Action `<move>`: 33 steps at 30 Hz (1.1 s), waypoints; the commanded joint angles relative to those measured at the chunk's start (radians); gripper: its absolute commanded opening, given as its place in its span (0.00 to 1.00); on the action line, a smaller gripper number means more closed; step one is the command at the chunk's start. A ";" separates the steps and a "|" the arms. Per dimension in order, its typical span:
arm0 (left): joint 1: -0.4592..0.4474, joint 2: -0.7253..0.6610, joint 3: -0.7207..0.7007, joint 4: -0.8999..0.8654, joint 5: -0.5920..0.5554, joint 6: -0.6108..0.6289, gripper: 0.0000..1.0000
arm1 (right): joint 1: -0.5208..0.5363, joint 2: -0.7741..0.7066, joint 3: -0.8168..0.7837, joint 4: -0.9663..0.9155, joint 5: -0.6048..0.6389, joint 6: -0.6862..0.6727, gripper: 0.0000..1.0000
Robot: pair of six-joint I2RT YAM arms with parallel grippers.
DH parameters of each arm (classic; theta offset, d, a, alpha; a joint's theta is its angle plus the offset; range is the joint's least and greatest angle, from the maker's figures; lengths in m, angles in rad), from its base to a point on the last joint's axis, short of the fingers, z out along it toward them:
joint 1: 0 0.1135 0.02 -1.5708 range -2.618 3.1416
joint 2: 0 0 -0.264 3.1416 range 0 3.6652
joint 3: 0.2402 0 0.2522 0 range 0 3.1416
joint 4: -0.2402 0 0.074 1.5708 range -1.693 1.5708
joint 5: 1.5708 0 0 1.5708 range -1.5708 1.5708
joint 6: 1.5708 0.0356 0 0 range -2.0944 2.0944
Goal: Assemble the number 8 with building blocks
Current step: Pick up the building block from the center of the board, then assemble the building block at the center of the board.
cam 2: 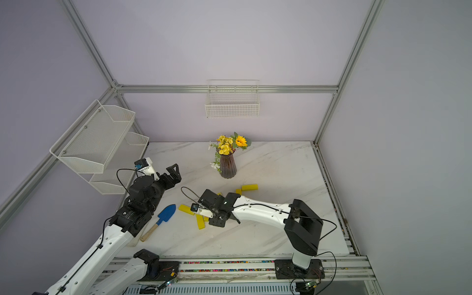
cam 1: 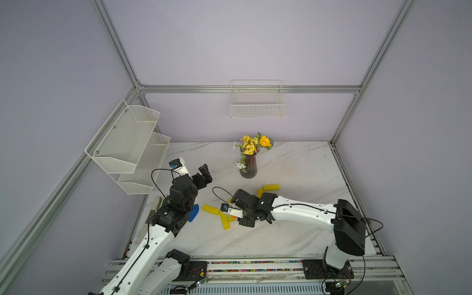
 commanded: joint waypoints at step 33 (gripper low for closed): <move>-0.005 0.133 0.024 0.123 0.000 0.014 1.00 | -0.529 -0.017 -0.280 0.065 -0.240 -0.652 0.07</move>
